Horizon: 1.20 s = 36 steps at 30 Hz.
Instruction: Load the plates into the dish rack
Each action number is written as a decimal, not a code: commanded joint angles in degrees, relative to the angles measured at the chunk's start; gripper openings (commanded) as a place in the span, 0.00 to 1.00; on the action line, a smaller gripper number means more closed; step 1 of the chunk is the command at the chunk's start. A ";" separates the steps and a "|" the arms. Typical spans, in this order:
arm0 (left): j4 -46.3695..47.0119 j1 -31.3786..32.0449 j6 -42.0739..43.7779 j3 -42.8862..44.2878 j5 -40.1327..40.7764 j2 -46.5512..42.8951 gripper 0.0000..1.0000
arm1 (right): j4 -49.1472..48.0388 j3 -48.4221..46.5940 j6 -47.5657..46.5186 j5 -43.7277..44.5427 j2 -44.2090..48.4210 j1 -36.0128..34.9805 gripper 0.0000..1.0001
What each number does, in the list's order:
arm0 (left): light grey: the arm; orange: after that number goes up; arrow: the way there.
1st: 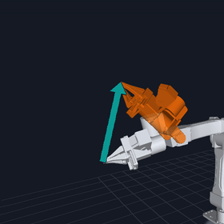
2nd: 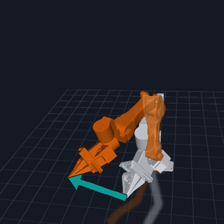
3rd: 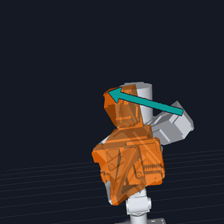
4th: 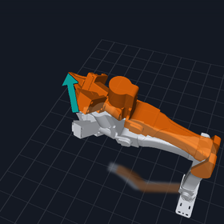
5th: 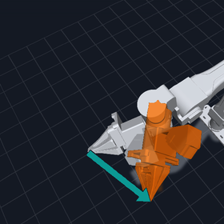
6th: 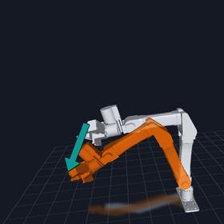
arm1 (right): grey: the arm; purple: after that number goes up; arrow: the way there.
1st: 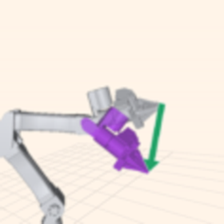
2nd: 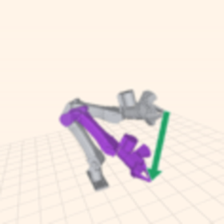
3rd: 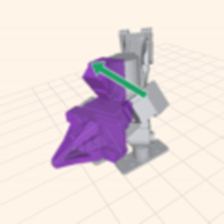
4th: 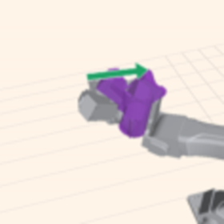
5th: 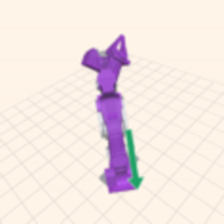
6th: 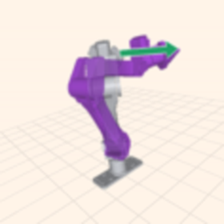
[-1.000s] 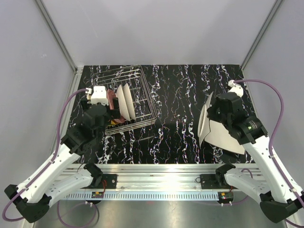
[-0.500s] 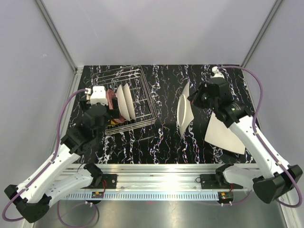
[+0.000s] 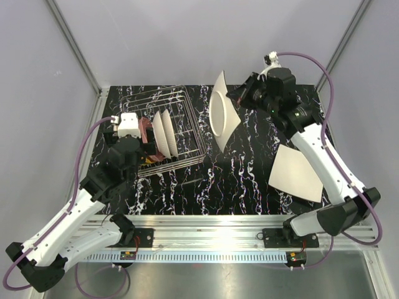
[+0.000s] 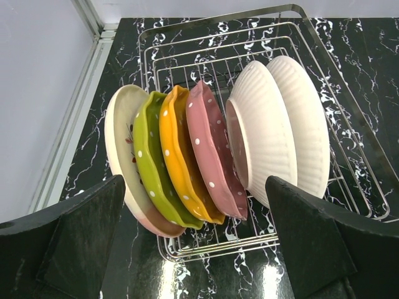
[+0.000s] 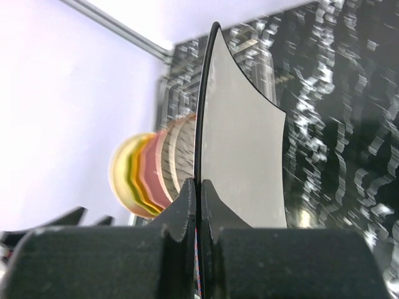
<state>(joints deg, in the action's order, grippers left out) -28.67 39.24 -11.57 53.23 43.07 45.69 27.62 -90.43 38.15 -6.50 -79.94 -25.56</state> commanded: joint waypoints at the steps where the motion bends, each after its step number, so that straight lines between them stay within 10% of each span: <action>1: 2.12 -0.22 0.67 1.26 2.55 -0.87 0.99 | -14.69 -7.46 4.73 -5.89 -2.31 -1.15 0.00; 14: 2.30 -0.22 0.94 1.26 3.07 -1.04 0.99 | -15.48 -23.21 5.35 -4.40 -20.68 -9.94 0.00; 36: 2.39 -0.22 1.11 1.26 2.63 -1.48 0.99 | -29.55 -8.01 11.51 -3.17 -22.89 -10.82 0.00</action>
<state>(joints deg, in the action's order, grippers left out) -28.62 39.24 -10.92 53.23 44.66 44.99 12.43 -97.12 47.31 -8.97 -105.23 -36.12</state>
